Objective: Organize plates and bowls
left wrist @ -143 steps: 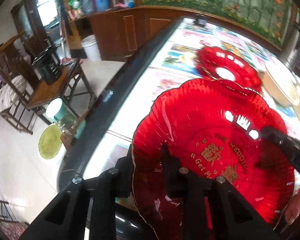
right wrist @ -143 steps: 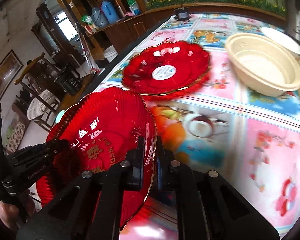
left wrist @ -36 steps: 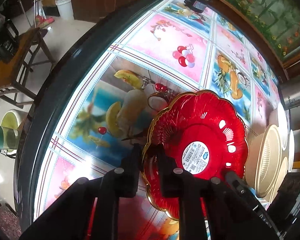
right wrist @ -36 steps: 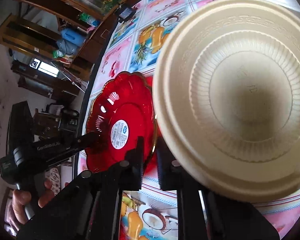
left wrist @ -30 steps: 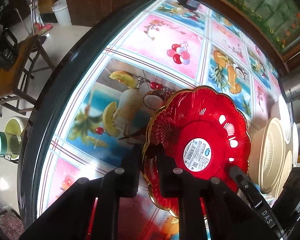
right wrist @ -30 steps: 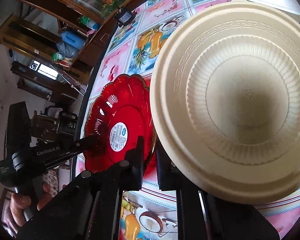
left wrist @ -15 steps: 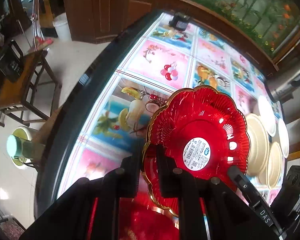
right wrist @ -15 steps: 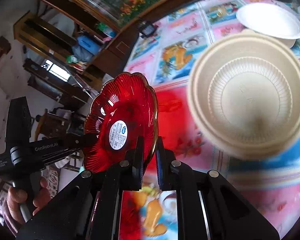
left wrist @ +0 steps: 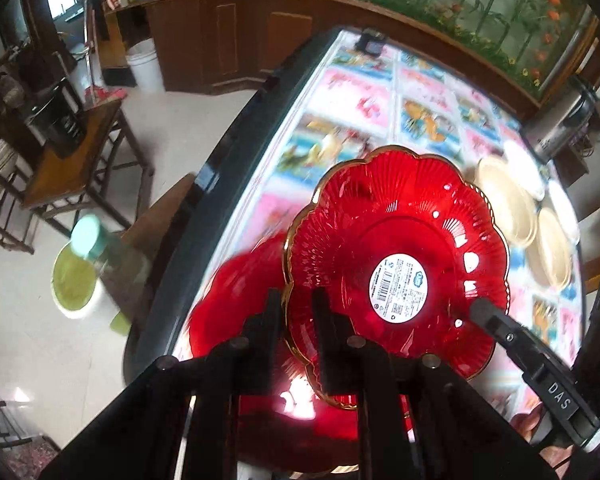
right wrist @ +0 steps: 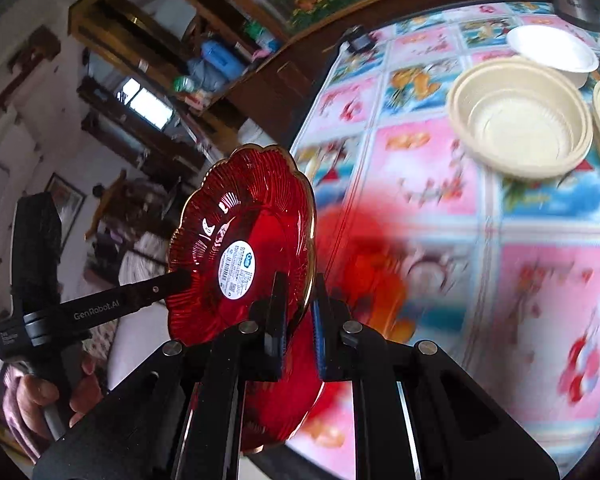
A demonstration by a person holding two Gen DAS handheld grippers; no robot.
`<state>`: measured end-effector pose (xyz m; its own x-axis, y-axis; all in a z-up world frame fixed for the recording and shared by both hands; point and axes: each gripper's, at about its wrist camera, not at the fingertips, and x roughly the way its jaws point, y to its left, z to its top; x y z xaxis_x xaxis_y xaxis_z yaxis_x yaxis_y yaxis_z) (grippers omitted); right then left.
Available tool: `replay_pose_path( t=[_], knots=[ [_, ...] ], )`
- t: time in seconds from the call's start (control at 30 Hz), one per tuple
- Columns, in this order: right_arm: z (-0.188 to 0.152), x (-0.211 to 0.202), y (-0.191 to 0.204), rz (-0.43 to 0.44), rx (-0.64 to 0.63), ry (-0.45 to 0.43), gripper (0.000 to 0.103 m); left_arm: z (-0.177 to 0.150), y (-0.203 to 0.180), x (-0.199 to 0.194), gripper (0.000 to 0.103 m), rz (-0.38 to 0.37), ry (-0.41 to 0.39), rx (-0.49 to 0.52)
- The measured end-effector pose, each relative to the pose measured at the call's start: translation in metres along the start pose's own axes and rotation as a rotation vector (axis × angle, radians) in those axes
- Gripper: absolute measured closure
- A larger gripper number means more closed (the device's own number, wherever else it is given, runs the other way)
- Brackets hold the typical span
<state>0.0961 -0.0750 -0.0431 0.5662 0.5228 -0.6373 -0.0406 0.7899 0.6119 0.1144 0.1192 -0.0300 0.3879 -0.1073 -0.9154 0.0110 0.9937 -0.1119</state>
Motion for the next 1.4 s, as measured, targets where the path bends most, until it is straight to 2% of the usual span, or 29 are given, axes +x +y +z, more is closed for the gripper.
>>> replay_pose_path(
  t=[0.17, 0.3, 0.73, 0.97, 1.17, 1.27, 1.4],
  knots=[
    [-0.03, 0.016, 0.014, -0.016, -0.045, 0.074, 0.093, -0.023, 0.022, 0.01, 0.088, 0.022, 0.047, -0.018],
    [-0.042, 0.028, 0.019, -0.038, -0.071, 0.114, 0.093, -0.034, 0.032, 0.018, 0.088, 0.034, 0.072, -0.028],
    [-0.05, 0.05, 0.02, -0.092, -0.096, 0.174, 0.093, -0.045, 0.044, 0.037, 0.087, 0.036, 0.122, -0.033],
    [-0.045, 0.054, 0.025, -0.128, -0.119, 0.189, 0.09, -0.043, 0.035, 0.042, 0.088, 0.087, 0.13, 0.029],
    [-0.045, 0.058, 0.037, -0.203, -0.201, 0.221, 0.089, -0.04, 0.039, 0.035, 0.088, 0.095, 0.104, 0.018],
    [-0.041, 0.052, 0.045, -0.269, -0.289, 0.182, 0.088, -0.039, 0.041, 0.026, 0.088, 0.1, 0.069, 0.008],
    [-0.026, 0.031, 0.046, -0.22, -0.313, 0.108, 0.088, -0.041, 0.039, 0.0, 0.088, 0.097, -0.047, -0.01]
  ],
)
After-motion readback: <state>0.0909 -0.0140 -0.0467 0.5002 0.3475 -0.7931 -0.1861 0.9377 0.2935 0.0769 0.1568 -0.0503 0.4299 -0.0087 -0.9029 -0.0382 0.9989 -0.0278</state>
